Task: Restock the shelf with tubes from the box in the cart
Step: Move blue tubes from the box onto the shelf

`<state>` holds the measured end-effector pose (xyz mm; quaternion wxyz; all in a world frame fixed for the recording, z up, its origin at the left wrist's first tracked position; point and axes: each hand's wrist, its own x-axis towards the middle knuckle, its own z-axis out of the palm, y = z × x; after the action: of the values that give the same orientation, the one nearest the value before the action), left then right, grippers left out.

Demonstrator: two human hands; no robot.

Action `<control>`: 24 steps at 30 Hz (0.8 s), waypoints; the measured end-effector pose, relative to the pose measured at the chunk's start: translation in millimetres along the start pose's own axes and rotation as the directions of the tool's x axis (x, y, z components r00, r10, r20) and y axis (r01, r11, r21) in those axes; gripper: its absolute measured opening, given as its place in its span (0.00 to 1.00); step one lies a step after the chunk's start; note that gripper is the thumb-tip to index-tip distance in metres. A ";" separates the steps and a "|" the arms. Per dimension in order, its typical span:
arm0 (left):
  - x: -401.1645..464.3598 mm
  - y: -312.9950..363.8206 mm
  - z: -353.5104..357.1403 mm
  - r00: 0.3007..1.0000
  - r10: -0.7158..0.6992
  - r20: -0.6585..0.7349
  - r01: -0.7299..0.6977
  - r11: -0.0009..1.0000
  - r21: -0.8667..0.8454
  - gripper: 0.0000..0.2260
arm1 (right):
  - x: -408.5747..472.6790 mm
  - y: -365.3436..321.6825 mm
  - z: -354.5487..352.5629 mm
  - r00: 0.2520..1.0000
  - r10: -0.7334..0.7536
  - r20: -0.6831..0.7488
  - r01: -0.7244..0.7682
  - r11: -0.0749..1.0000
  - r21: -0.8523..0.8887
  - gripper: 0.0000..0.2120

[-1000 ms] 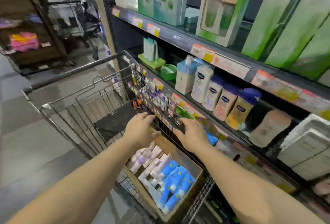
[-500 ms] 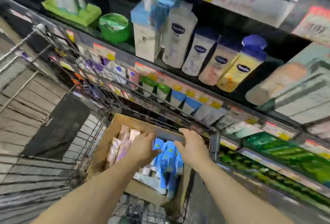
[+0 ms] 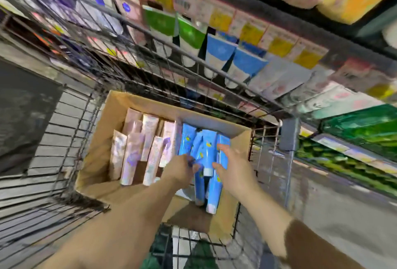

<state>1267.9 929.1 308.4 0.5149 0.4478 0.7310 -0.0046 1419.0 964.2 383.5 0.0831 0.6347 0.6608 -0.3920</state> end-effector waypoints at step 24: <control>16.8 3.8 -14.2 0.980 -0.050 -0.194 -0.016 0.946 -0.323 0.15 | 13.3 7.3 -26.1 0.997 0.073 0.001 -0.072 0.976 0.205 0.12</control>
<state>1258.6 949.0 304.0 0.5053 0.3491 0.7737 0.1555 1433.3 990.0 390.2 0.0293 0.6647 0.5936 -0.4527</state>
